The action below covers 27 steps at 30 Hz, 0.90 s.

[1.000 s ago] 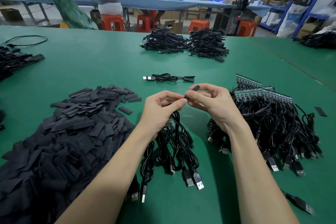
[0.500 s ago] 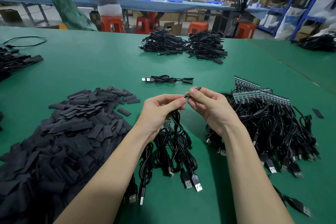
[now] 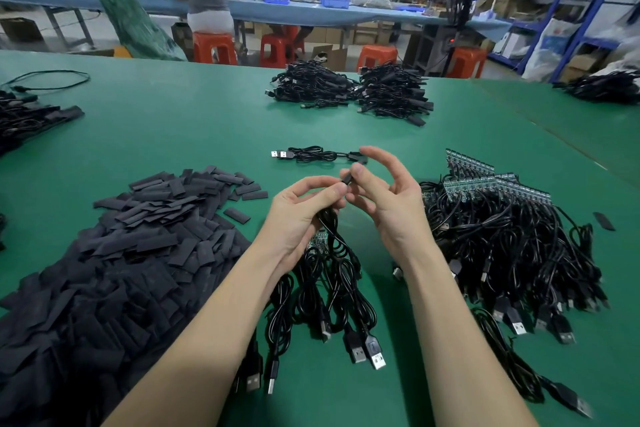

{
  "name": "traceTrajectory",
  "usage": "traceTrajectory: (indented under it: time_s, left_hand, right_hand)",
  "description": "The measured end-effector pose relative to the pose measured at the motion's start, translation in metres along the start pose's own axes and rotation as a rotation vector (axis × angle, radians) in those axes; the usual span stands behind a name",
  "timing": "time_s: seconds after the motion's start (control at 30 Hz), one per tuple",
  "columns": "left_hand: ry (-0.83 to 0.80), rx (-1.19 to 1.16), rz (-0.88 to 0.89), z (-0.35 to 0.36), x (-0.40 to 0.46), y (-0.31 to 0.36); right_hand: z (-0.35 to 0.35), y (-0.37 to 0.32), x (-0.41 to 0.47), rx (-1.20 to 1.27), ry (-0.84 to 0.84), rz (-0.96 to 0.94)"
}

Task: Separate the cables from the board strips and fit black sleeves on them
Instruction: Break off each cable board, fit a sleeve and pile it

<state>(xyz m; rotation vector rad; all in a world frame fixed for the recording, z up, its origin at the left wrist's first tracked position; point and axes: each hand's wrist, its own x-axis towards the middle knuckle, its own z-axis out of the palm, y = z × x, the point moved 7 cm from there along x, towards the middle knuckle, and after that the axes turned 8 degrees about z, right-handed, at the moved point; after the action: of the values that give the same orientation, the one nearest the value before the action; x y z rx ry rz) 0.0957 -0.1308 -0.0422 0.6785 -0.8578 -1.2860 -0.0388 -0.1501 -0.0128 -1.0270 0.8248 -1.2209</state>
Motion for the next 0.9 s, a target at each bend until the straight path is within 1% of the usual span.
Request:
traceTrajectory:
  time_s: [0.07,0.17,0.63,0.77,0.83,0.9]
  left_hand:
    - [0.022,-0.01,0.006,-0.001,0.0,0.001]
    - [0.027,-0.003,0.008,-0.001,0.0,0.001]
    - [0.025,0.042,0.052,-0.001,0.0,0.002]
    - [0.026,0.05,0.046,-0.001,0.001,0.0]
    - [-0.003,0.116,0.02,0.0,0.001,-0.004]
    - [-0.029,0.271,0.003,-0.001,0.0,-0.008]
  right_hand:
    - [0.002,-0.001,0.0,-0.003,0.035,-0.056]
    - [0.001,-0.001,-0.001,0.001,0.078,-0.076]
    - [0.002,0.012,0.0,0.053,0.1,-0.012]
    - [-0.001,0.009,0.001,0.032,0.15,-0.012]
    - [-0.006,0.004,0.0,0.055,0.215,-0.03]
    - [-0.016,-0.004,0.0,0.087,0.298,-0.06]
